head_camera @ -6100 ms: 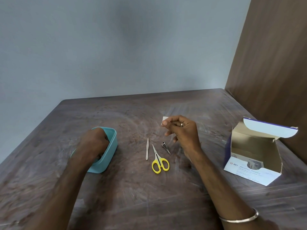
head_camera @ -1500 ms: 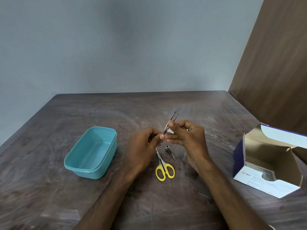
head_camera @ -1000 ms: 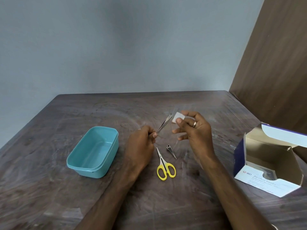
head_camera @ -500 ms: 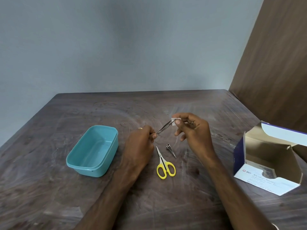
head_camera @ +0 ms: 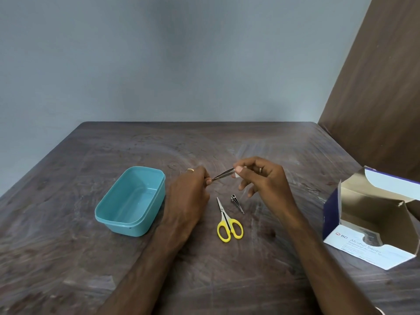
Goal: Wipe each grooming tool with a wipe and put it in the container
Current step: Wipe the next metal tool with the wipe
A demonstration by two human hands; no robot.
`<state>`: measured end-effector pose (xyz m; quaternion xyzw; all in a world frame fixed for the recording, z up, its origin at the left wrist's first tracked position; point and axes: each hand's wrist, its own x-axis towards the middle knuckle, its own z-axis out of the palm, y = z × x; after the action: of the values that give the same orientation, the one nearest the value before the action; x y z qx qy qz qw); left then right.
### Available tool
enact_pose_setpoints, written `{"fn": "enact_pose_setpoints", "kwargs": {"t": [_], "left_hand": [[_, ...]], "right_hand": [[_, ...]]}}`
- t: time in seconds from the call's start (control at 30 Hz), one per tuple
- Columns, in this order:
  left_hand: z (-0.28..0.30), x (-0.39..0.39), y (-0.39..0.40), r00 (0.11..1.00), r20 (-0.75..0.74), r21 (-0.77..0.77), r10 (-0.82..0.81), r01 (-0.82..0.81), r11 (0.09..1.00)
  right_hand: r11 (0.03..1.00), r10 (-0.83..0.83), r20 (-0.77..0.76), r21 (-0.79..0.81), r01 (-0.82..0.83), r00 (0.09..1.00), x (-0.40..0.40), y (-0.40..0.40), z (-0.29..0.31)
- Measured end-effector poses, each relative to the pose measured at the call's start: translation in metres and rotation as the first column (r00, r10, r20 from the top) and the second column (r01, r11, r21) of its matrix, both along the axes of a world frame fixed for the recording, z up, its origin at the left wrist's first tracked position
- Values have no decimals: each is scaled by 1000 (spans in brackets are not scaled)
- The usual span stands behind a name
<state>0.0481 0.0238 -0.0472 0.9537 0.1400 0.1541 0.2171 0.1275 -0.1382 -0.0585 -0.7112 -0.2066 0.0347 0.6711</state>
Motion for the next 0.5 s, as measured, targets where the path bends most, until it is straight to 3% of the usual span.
{"fn": "enact_pose_setpoints", "kwargs": {"t": [0.5], "left_hand": [[4,-3,0,991,122,100,46,-58,993]], "right_hand": [[999,25,-32,-34,-26,999,2,0,-2]]}}
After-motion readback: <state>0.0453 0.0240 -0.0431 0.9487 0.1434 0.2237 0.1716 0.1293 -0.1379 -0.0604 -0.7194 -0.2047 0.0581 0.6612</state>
